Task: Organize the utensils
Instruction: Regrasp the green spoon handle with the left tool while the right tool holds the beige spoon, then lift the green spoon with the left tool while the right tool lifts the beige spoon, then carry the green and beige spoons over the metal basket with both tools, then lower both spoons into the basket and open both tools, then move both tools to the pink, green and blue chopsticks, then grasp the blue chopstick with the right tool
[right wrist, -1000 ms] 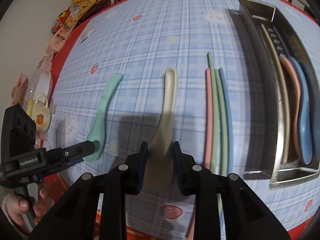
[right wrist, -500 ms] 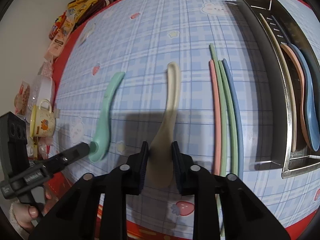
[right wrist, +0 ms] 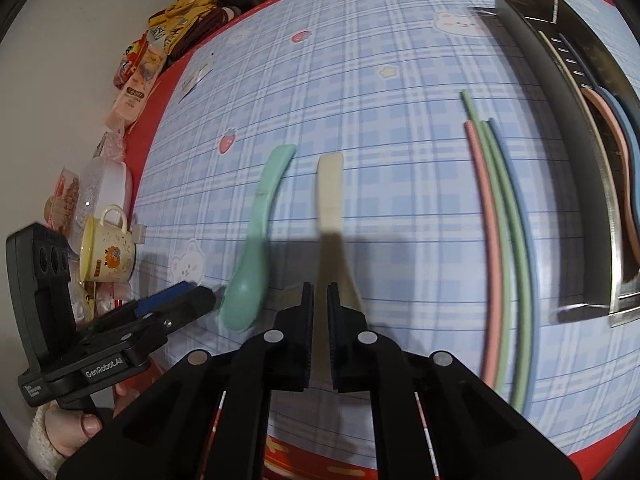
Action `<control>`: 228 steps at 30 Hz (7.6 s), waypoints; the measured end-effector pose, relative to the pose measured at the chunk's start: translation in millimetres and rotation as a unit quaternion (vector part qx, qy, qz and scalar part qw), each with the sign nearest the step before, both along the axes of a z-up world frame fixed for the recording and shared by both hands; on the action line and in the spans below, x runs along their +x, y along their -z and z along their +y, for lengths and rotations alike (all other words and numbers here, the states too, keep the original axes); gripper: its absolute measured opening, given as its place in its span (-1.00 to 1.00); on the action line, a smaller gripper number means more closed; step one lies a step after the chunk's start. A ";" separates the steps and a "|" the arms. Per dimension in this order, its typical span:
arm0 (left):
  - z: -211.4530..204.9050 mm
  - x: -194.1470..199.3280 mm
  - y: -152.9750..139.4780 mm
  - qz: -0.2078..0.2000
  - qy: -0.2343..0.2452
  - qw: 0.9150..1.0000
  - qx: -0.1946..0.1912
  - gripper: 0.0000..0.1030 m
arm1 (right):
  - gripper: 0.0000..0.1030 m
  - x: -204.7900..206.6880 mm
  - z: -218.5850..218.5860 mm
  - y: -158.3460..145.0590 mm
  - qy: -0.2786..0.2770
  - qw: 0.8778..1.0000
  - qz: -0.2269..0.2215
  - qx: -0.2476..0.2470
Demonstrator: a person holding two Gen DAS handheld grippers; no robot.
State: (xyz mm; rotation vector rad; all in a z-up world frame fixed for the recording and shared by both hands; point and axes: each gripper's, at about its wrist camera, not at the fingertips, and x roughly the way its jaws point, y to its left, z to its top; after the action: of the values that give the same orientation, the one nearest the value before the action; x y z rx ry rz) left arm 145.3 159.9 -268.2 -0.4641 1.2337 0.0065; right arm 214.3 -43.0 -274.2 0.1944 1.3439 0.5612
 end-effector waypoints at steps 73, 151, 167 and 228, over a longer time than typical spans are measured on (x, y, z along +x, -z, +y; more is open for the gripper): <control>-32.9 46.8 24.0 -0.070 0.128 0.989 -0.032 -0.68 | -0.80 -6.2 11.4 14.1 -0.056 0.995 -0.086 -0.006; -216.8 92.8 -57.0 -0.106 0.059 0.990 -0.074 -0.74 | -0.76 87.5 -220.1 -23.8 -0.010 0.992 -0.127 0.016; -276.2 157.0 -19.6 -0.079 0.102 0.984 -0.122 -0.74 | 0.03 74.7 -273.5 -38.4 0.081 0.987 -0.139 0.002; -171.0 23.8 1.6 -0.051 0.091 0.994 0.034 -0.22 | -0.77 -27.7 -117.5 6.7 -0.070 0.988 -0.121 -0.069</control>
State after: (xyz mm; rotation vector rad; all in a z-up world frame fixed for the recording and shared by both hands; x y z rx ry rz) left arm 169.1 -11.2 -269.8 -0.2877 1.1681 -0.1291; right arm 186.5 -160.5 -281.0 -0.0817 1.1594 0.5870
